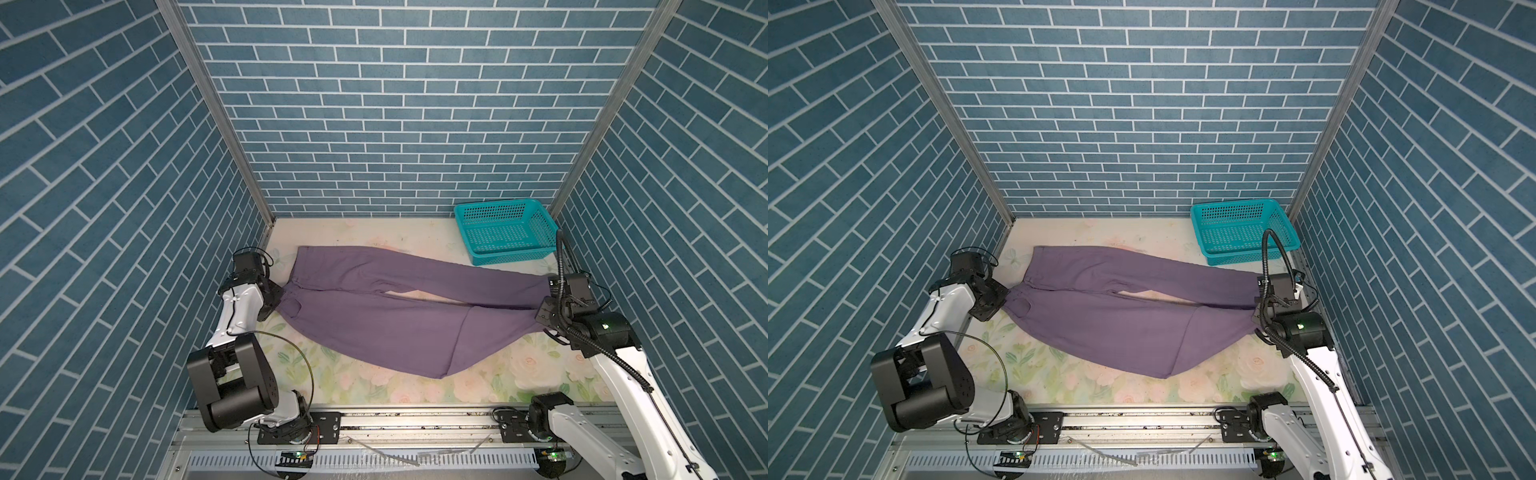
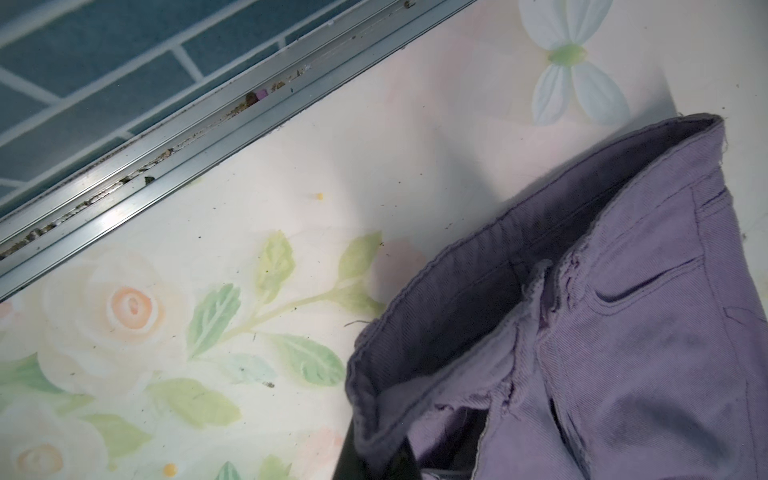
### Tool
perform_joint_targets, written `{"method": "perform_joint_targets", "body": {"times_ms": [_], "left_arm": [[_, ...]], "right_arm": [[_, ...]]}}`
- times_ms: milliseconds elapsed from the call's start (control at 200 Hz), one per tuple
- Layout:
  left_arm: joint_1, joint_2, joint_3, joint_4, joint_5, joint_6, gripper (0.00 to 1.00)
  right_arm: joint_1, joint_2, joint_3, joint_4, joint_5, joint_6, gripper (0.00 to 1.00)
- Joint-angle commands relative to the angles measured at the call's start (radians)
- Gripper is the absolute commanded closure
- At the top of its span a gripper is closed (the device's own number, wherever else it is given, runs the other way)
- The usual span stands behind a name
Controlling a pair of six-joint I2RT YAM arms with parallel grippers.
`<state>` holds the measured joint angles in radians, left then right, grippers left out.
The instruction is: Fold and stack the trousers
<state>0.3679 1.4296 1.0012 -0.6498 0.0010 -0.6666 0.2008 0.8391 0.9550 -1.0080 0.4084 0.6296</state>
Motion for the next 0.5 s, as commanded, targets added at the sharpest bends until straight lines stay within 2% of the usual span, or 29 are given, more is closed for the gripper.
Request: {"method": "perform_joint_targets", "body": {"times_ms": [0,30,125,165,200,260,315,360,445,495], "left_arm": [[0.018,-0.023,-0.012,-0.026,-0.047,-0.003,1.00],[0.020,-0.029,-0.013,-0.030,-0.061,-0.002,1.00],[0.024,-0.041,-0.022,-0.039,-0.088,-0.008,1.00],[0.027,-0.040,-0.024,-0.042,-0.091,-0.009,1.00],[0.028,-0.038,-0.024,-0.042,-0.095,-0.012,1.00],[0.030,-0.031,-0.022,-0.043,-0.095,-0.017,1.00],[0.031,-0.025,-0.013,-0.047,-0.089,-0.017,0.93],[0.030,-0.025,-0.004,-0.050,-0.080,-0.015,0.84],[0.028,-0.038,0.001,-0.043,-0.054,-0.016,0.57],[0.024,-0.052,0.001,-0.038,-0.035,-0.020,0.49]], "right_arm": [[-0.038,-0.044,-0.061,-0.013,0.066,0.044,1.00],[-0.043,-0.052,-0.085,-0.017,0.058,0.062,0.98],[-0.055,-0.090,-0.184,-0.012,-0.007,0.156,0.60],[-0.063,-0.104,-0.226,-0.003,-0.033,0.192,0.50],[-0.074,-0.116,-0.250,-0.003,-0.044,0.216,0.45],[-0.100,-0.131,-0.266,0.006,-0.059,0.218,0.41],[-0.126,-0.129,-0.245,0.008,-0.060,0.190,0.40],[-0.132,-0.111,-0.208,0.018,-0.066,0.146,0.40],[-0.131,-0.018,-0.136,0.049,-0.154,0.061,0.44],[-0.114,0.067,-0.112,0.072,-0.216,0.034,0.46]]}}
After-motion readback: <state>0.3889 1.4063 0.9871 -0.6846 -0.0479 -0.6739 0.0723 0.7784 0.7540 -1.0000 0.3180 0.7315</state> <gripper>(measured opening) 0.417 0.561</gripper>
